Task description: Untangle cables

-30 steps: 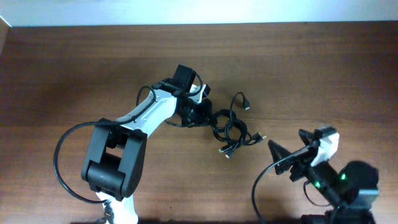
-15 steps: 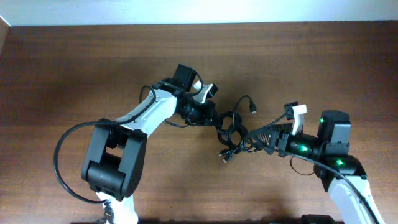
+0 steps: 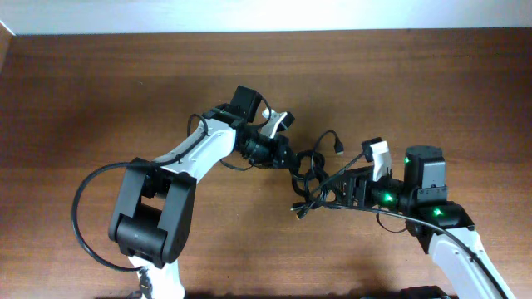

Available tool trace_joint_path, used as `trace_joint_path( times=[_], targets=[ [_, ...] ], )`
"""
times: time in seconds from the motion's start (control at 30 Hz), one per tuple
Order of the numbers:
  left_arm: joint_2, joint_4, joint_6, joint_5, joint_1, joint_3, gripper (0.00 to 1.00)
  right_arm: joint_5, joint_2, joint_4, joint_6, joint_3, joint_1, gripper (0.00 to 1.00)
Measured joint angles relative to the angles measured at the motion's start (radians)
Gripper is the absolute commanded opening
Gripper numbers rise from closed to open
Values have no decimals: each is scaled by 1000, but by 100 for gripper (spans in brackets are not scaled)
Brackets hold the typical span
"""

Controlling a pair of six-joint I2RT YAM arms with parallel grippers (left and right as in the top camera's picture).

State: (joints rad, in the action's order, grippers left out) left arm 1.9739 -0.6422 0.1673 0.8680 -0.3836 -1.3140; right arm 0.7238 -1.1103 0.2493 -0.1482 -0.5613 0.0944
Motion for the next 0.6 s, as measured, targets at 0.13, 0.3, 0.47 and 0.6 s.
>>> trace_joint_path(
  times=[0.13,0.3,0.47,0.6],
  targets=[
    [0,-1,0,0,0,0,0,-60,0,1,-11,0,2,68],
    [1,-7,0,0,0,0,0,-77,-47,5,-13,0,4,68],
    [1,-7,0,-1,0,0,0,-81,-104,0,-14,0,4,68],
    [1,-7,0,0,-4,0,0,-85,-105,0,-13,0,4,69]
  ],
)
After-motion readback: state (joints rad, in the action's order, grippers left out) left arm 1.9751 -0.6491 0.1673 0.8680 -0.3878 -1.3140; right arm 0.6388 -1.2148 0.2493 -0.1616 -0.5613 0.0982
